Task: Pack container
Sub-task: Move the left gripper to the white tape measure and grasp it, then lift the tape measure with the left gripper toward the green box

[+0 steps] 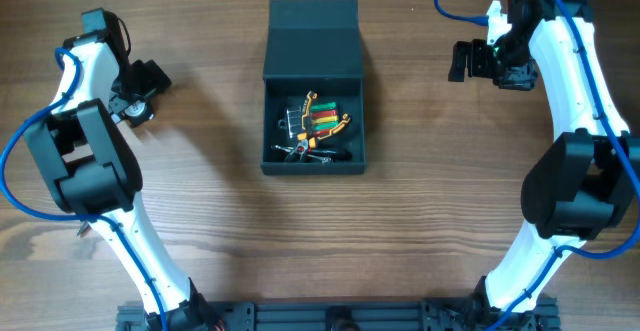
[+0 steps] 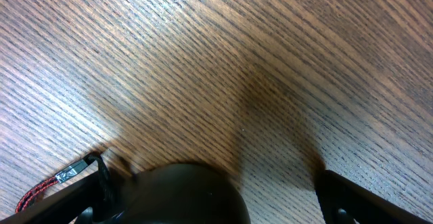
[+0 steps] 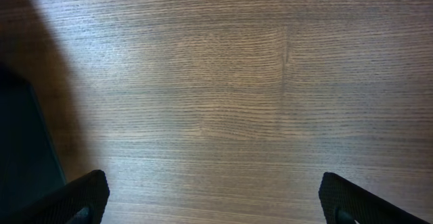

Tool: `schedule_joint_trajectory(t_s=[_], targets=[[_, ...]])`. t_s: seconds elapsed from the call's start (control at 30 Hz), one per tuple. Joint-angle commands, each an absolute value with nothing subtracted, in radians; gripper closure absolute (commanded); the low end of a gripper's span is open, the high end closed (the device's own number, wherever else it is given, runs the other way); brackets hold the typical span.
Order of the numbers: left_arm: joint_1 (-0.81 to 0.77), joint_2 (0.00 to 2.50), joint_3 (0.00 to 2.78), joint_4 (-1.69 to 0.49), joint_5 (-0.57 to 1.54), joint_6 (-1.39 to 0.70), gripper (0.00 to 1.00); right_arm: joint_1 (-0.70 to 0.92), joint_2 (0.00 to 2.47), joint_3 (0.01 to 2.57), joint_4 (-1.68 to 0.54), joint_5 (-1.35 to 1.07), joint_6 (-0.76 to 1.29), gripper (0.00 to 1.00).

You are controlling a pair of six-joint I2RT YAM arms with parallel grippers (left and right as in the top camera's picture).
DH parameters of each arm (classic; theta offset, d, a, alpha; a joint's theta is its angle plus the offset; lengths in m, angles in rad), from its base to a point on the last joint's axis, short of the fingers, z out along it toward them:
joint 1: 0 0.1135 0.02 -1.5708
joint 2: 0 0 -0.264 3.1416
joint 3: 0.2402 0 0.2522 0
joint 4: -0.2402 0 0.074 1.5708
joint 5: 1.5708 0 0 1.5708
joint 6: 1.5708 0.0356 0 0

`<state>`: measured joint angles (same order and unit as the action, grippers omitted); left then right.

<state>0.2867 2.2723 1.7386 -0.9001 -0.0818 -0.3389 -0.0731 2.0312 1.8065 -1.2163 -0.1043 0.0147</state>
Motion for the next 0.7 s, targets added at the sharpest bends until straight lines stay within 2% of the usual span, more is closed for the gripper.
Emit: schedule_joint_trajectory(t_s=[0.0,0.13,0.47,0.67], targets=[[0.284,2.289,1.732,-0.905,-0.103,-0.348,0.02,-0.073,2.041,1.804,-1.221,-0.120,0.000,0.00],[0.284,2.289,1.732,-0.909,-0.102,-0.348,0.20,-0.073,2.041,1.804,-1.221,-0.120,0.000,0.00],[0.284,2.289,1.732,-0.935,-0.102,-0.348,0.21,-0.073,2.041,1.804,-1.229,-0.120,0.000,0.00],[0.283,2.289,1.732,-0.941,-0.102,-0.348,0.32,-0.073,2.041,1.804,-1.232,-0.120,0.000,0.00]])
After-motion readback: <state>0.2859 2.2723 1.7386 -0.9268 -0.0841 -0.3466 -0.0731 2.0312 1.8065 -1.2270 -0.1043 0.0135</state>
